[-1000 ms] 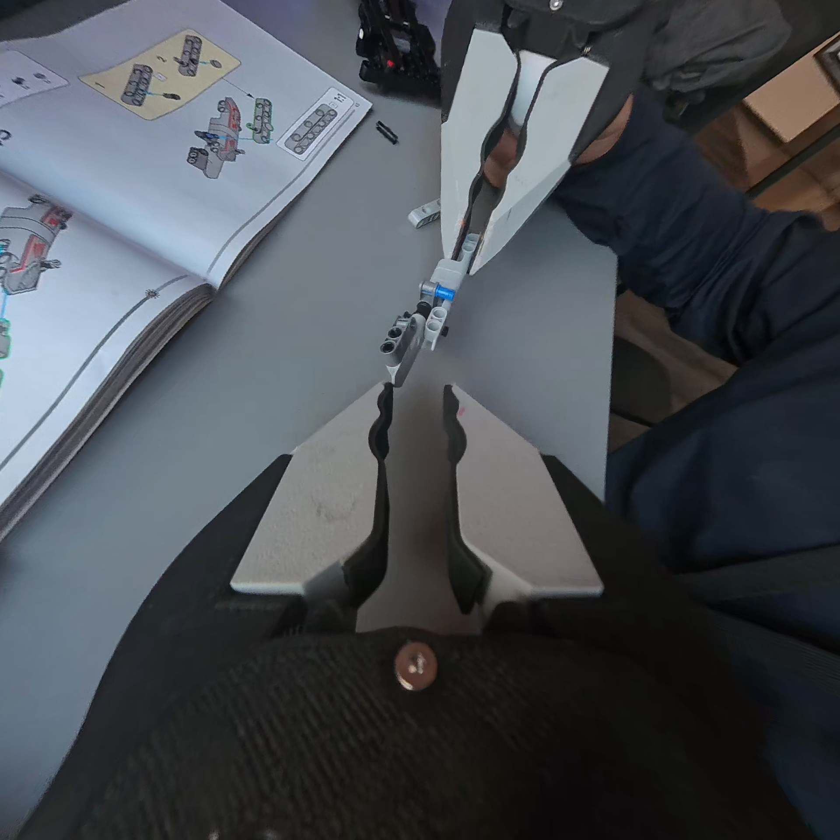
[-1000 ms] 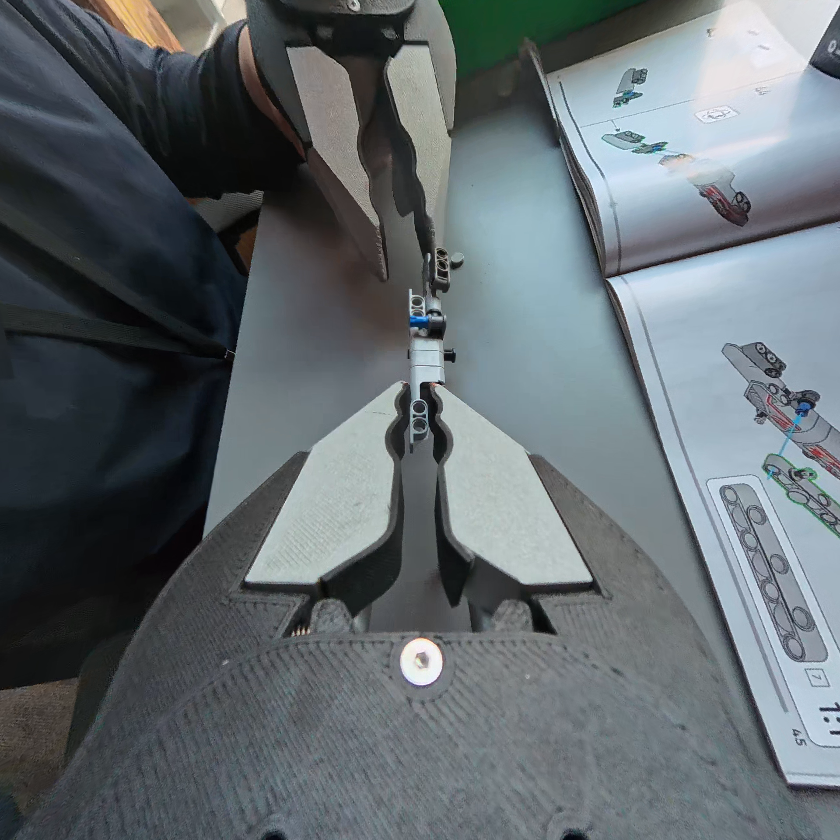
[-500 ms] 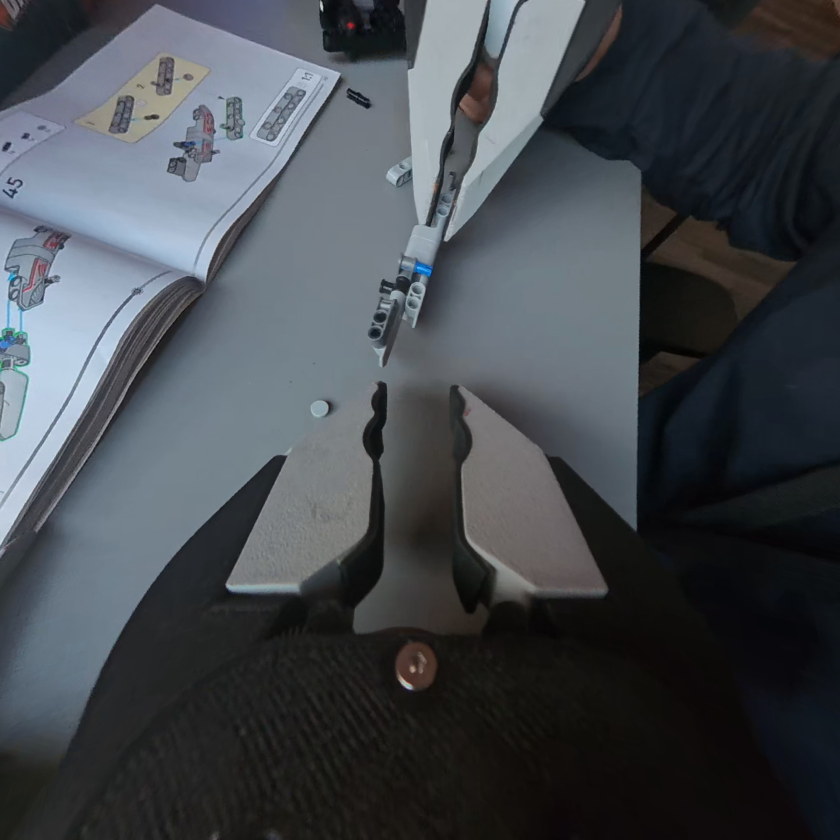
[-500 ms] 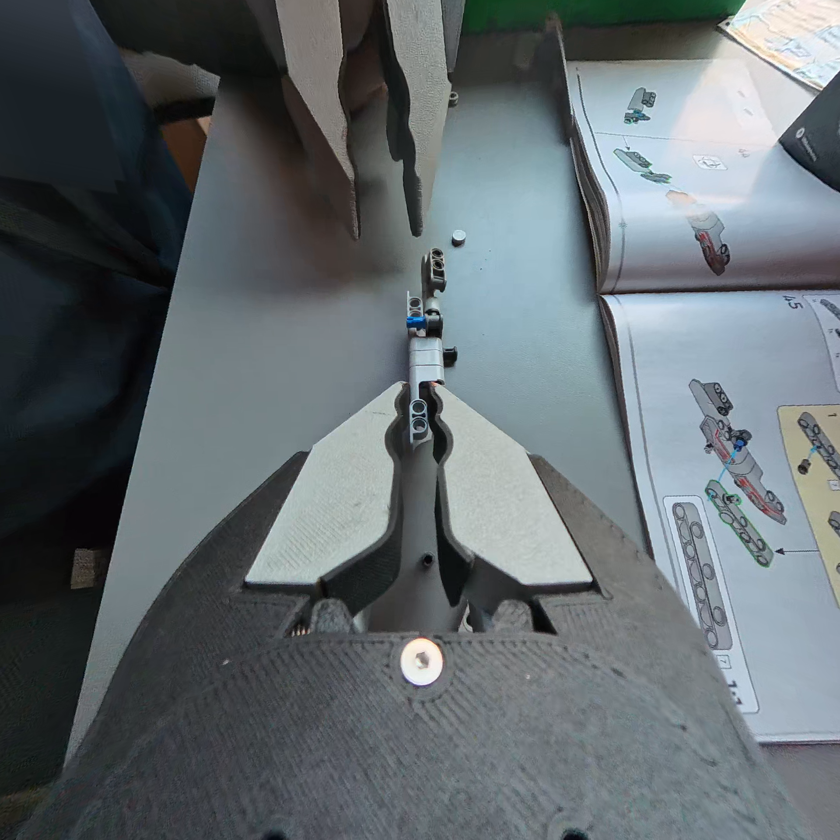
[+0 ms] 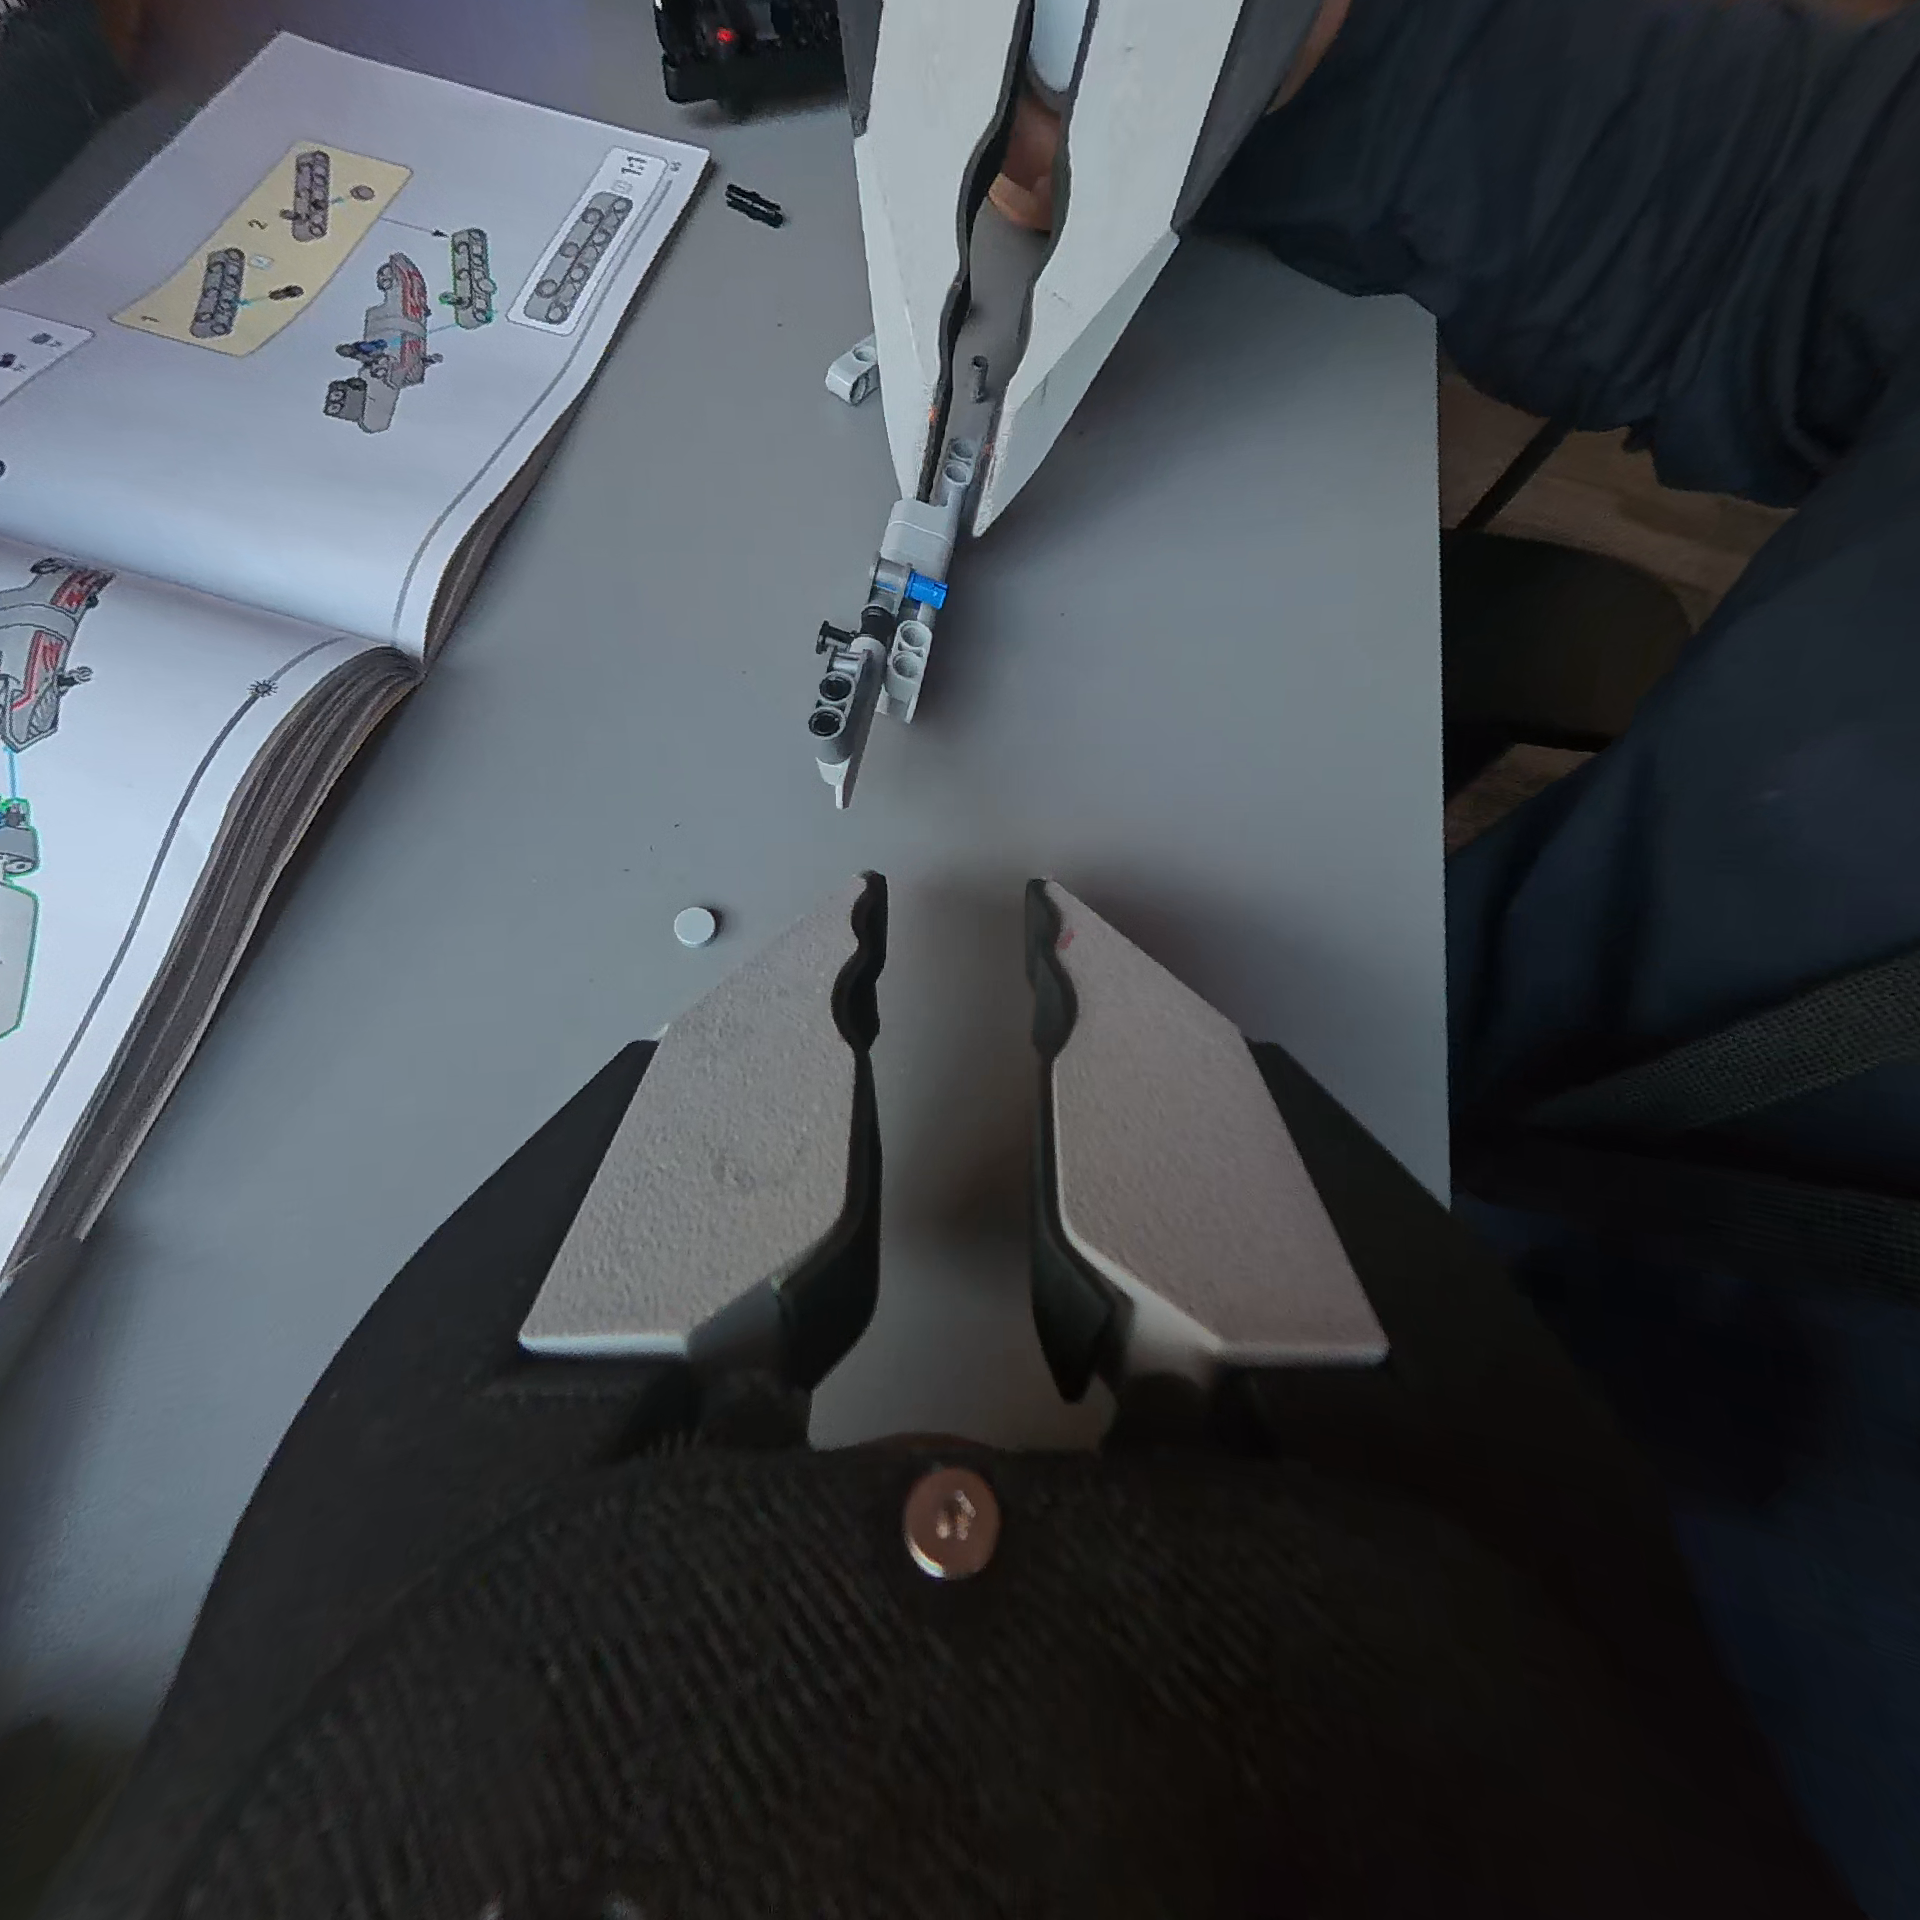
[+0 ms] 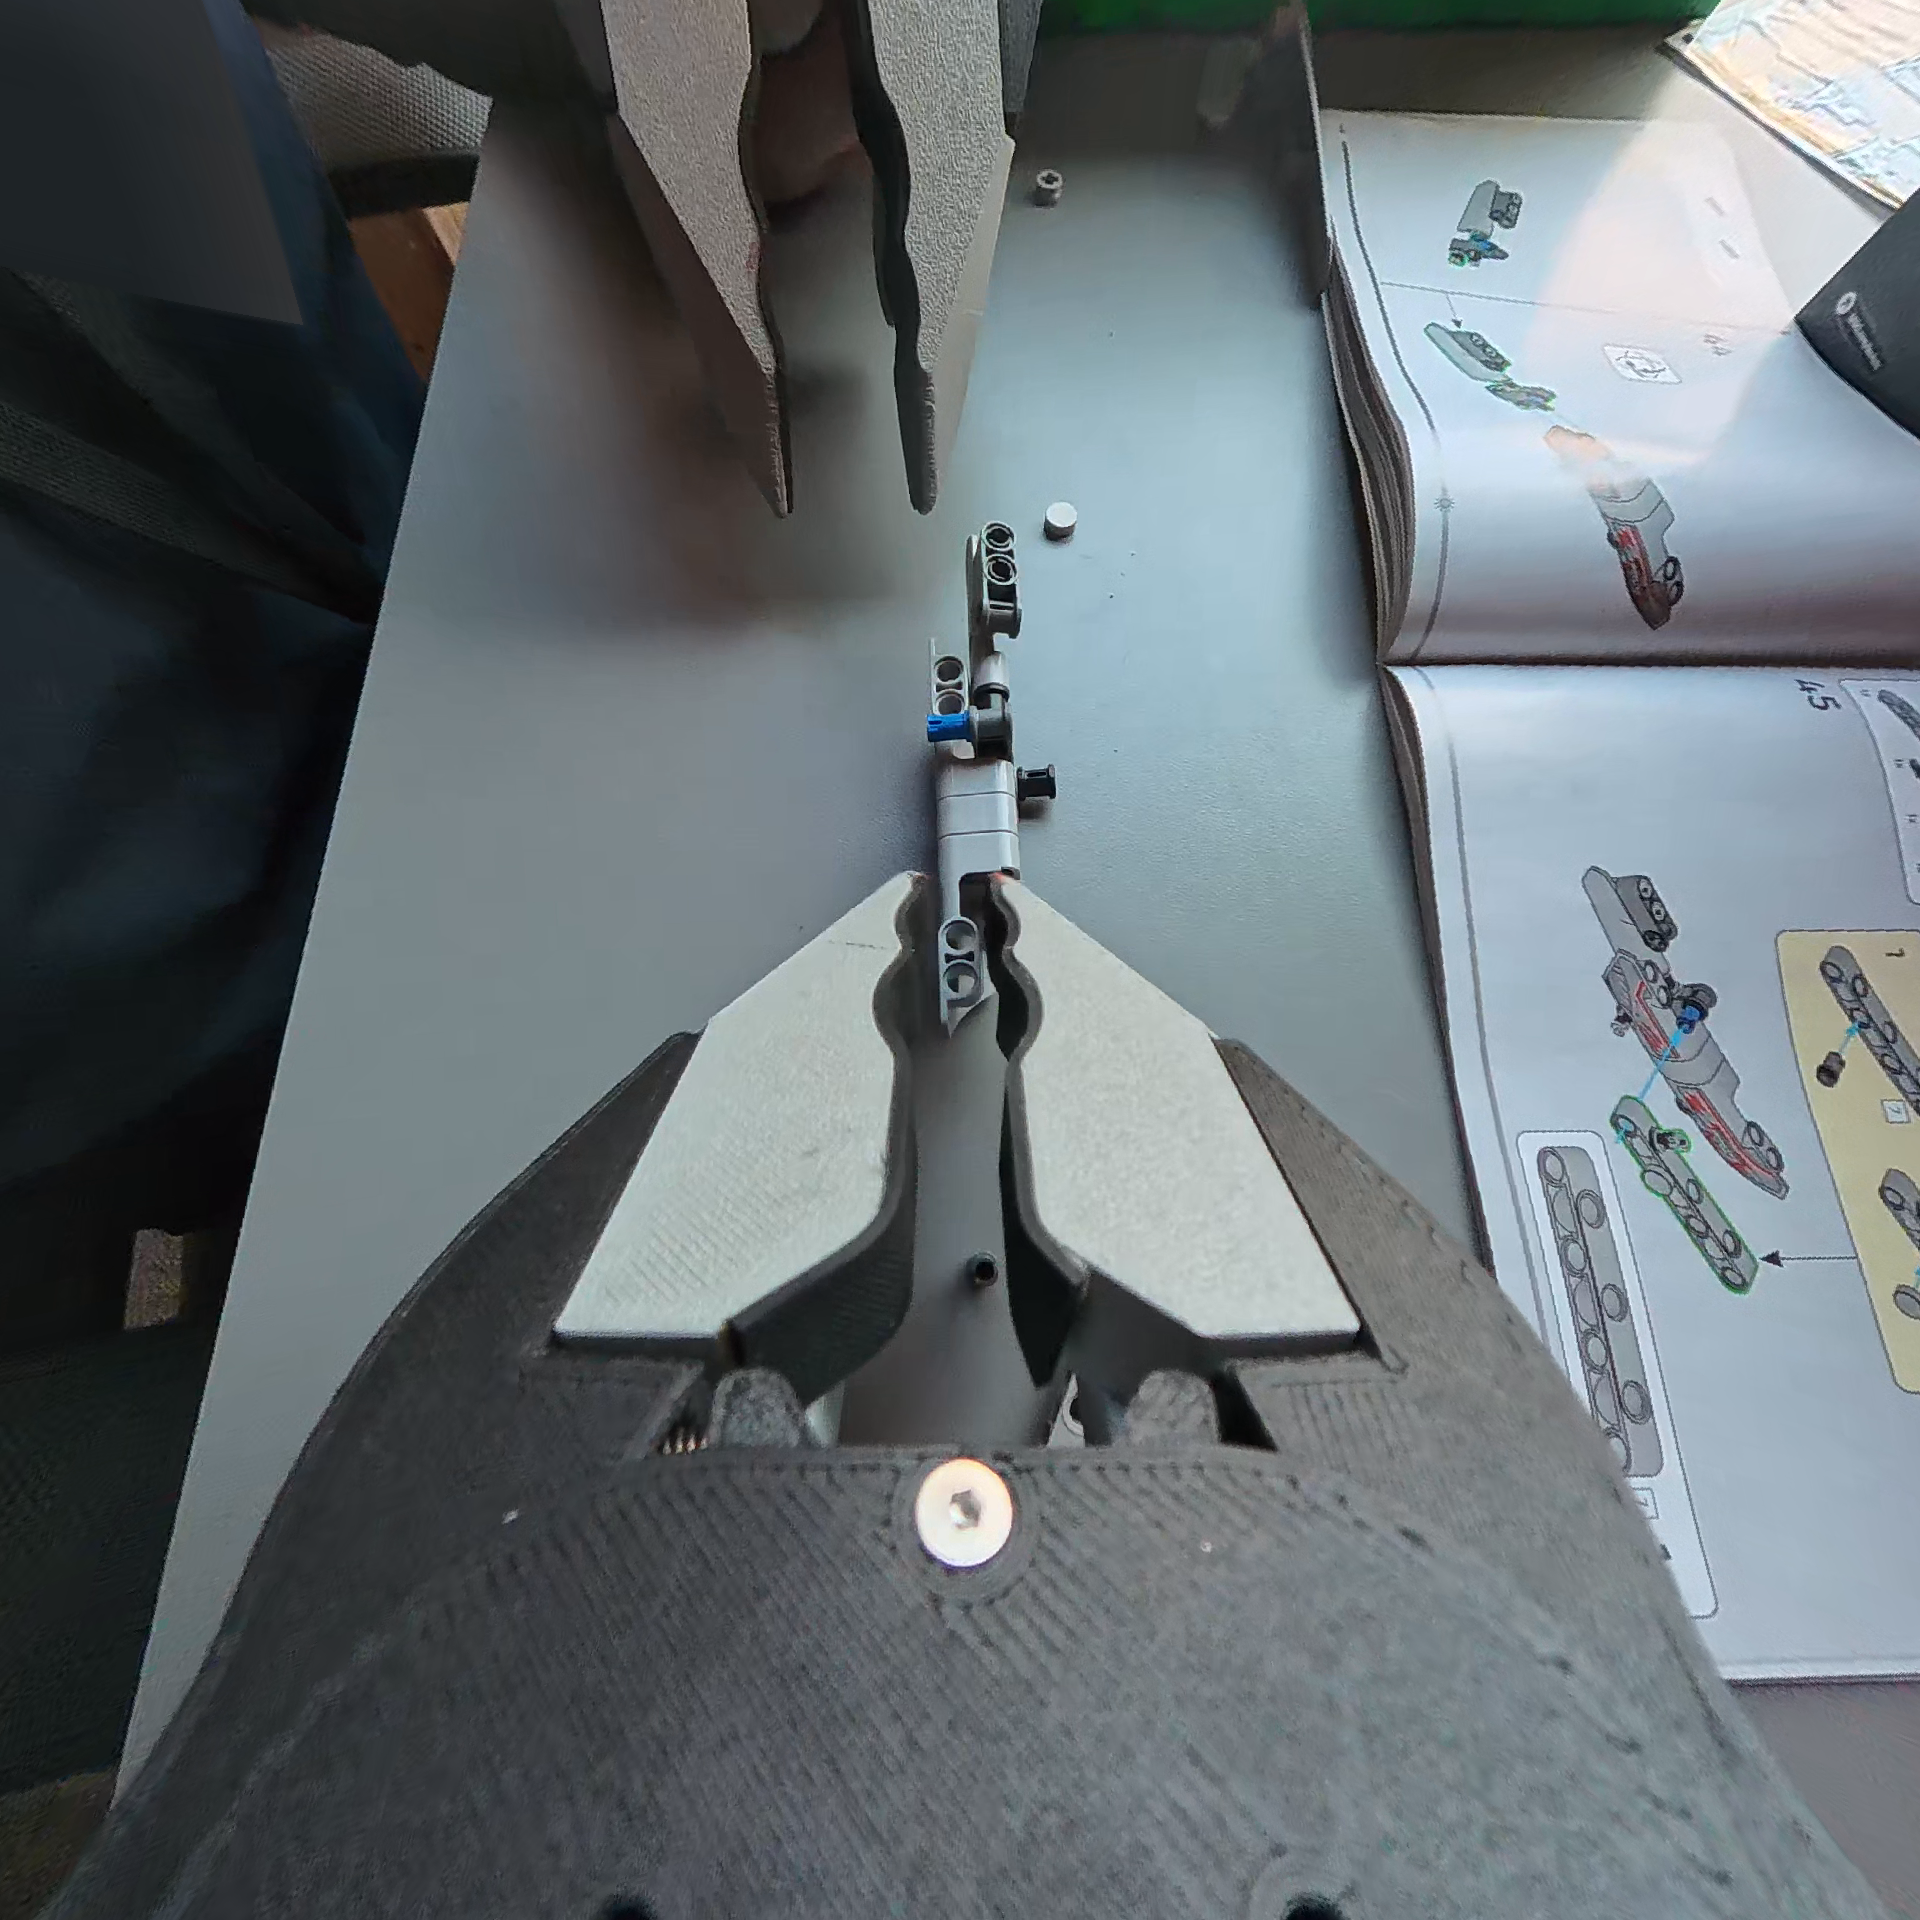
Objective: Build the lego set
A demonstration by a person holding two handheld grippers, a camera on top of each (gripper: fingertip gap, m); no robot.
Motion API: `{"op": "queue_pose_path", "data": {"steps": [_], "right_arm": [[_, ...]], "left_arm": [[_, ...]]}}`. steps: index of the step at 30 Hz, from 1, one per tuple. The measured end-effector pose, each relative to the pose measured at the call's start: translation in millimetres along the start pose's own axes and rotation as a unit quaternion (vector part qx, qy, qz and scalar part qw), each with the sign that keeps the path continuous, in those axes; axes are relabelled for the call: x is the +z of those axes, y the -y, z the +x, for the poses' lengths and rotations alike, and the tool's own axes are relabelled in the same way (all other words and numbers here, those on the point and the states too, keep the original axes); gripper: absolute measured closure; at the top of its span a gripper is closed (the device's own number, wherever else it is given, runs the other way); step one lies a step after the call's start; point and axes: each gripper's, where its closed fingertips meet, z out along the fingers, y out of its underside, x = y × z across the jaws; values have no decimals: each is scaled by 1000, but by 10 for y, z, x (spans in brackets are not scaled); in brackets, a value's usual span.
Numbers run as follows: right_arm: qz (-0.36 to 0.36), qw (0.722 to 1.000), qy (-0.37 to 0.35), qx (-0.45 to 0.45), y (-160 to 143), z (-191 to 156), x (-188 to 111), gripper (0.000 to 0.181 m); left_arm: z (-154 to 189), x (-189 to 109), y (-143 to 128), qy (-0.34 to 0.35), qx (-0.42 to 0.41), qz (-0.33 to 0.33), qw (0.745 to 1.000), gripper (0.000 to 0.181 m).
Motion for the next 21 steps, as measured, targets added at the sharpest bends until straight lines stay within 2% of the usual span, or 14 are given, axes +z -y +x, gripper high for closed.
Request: {"op": "queue_pose_path", "data": {"steps": [6,11,16,21], "right_arm": [[19,1000,-5,2,61,16,-63,170],[79,997,-19,12,238,76,-289,167],[158,983,-88,36,395,321,-676,165],[163,969,-177,57,313,581,-935,166]], "left_arm": [[-11,-21,14,8,7,5,1000,158],[-20,-47,5,11,10,9,1000,159],[-9,-82,14,5,5,19,1000,159],[9,-62,-15,14,23,7,1000,159]]}}
